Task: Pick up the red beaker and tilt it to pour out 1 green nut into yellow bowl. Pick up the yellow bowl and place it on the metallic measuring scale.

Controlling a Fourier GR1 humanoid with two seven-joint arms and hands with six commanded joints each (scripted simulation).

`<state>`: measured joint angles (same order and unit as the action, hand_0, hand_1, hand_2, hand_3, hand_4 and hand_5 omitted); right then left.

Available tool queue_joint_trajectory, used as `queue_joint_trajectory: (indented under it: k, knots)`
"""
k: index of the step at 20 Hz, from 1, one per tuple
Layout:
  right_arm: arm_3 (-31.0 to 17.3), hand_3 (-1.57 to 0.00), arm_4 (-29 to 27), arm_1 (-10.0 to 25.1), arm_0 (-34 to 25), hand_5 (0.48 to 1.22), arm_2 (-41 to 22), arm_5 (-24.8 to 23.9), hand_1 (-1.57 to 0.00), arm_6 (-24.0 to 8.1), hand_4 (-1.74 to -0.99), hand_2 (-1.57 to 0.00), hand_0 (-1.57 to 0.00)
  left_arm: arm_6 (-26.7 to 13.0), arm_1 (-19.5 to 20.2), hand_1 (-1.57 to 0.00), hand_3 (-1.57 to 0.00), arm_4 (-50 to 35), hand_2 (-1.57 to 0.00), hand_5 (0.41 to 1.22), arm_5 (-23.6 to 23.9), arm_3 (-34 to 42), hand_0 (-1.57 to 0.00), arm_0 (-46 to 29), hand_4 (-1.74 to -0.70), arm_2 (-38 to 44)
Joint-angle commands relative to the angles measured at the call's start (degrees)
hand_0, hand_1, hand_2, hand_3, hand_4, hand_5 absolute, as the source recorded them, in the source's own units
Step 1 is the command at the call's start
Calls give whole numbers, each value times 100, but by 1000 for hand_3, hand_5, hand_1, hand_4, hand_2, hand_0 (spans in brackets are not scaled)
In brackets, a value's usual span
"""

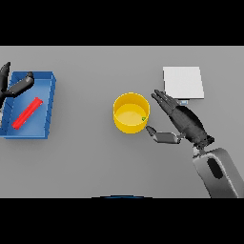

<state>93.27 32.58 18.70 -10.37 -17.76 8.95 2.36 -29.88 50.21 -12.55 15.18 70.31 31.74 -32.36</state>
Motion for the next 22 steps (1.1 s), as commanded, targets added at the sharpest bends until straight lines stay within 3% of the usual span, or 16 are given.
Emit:
queue_joint_trajectory:
  k: [1, 5, 12, 18, 22]
  knots:
    - [-142, 1, 155, 148, -187, 669, -98, 109, 1, 85, -1278, 1, 1, -1, -22, -2, -2, 36, -2, 708, 16, 1, -3, -2, -795, -36]
    - [-512, 1, 666, 312, -849, 662, -602, 474, 1, 233, -1269, 1, 1, 8, -23, 0, 0, 50, 0, 721, 6, -26, 0, 25, -795, -46]
    - [-1242, 1, 884, 358, -1700, 683, -1096, 1132, 1, 573, -1269, 1, 1, 50, -23, 1, 1, 84, 1, 717, 9, 54, 1, 41, -796, -87]
    - [-1946, 1, 970, 135, -2199, 682, -1386, 1410, 1, 756, -1243, 1, 1, 9, 70, 1, 1, 35, 1, 729, -55, 51, 1, 54, -795, -38]
    - [-2310, 1, 1118, 50, -2379, 674, -1603, 1535, 1, 797, -1281, 1, 1, 28, 36, 1, 1, 60, 1, 734, -60, 4, 1, 75, -797, -58]
